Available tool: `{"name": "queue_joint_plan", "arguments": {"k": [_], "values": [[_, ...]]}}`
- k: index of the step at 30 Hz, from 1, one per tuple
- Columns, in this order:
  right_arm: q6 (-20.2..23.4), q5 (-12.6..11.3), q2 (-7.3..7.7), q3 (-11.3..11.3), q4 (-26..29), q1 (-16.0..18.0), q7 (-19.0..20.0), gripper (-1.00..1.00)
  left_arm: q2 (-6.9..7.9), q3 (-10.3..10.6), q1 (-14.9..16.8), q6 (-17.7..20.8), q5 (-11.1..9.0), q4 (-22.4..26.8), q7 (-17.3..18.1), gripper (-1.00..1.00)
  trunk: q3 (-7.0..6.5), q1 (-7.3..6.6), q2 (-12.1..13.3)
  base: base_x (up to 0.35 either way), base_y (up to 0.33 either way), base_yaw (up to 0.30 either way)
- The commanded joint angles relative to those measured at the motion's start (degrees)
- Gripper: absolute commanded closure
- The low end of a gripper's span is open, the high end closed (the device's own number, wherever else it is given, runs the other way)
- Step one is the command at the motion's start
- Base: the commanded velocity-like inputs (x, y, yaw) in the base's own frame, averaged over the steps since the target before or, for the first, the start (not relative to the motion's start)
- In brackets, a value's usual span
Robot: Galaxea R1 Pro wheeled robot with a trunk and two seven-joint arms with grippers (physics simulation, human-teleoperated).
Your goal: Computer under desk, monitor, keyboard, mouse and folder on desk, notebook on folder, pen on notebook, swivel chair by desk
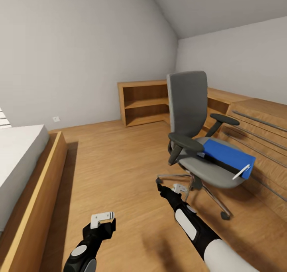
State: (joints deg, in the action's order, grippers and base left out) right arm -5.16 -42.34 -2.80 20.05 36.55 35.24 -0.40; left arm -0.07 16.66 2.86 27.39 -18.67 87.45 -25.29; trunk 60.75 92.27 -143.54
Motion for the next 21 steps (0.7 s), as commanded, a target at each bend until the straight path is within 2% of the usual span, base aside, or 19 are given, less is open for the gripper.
{"name": "queue_joint_plan", "arguments": {"k": [1, 5, 9, 11, 15, 21], "values": [[-0.3, -0.6, 0.12, 0.3, 0.9, -0.2, -0.1, -1.00, 0.00, 0.2, 0.0, 0.1, -0.6, 0.0, -0.6, -1.00, 0.05, 0.02, 0.0, 0.284, 0.000, 0.019], [-0.2, -0.6, 0.21, 0.5, 3.8, -1.5, -0.1, -1.00, -0.01, 0.5, 0.0, 0.2, -0.6, -1.6, -0.7, -1.00, 0.05, 0.02, 0.0, 0.183, 0.000, 0.010], [0.0, -0.5, 0.36, 2.0, 8.9, -3.6, -0.2, -1.00, -0.04, 0.5, 0.0, 0.1, -0.6, -4.1, -0.8, -1.00, 0.05, 0.02, 0.0, 0.053, 0.000, 0.003], [0.6, -0.5, 0.81, 2.6, 12.0, -4.9, -0.3, -1.00, -0.07, 0.6, 0.0, 0.1, -0.5, -4.5, -0.8, -1.00, 0.05, 0.02, 0.0, 0.018, 0.000, 0.001], [2.6, -0.6, 3.53, 3.1, 20.4, -8.4, -0.5, -1.00, -0.10, 0.6, 0.0, 0.1, -0.5, -5.0, -0.8, -1.00, 0.05, 0.02, 0.0, 0.006, 0.000, 0.000], [3.0, -0.7, 4.16, 3.2, 22.1, -9.2, -0.5, -1.00, -0.10, 0.6, 0.0, 0.1, -0.6, -5.1, -0.8, -1.00, 0.05, 0.02, 0.0, 0.023, 0.000, 0.000]]}}
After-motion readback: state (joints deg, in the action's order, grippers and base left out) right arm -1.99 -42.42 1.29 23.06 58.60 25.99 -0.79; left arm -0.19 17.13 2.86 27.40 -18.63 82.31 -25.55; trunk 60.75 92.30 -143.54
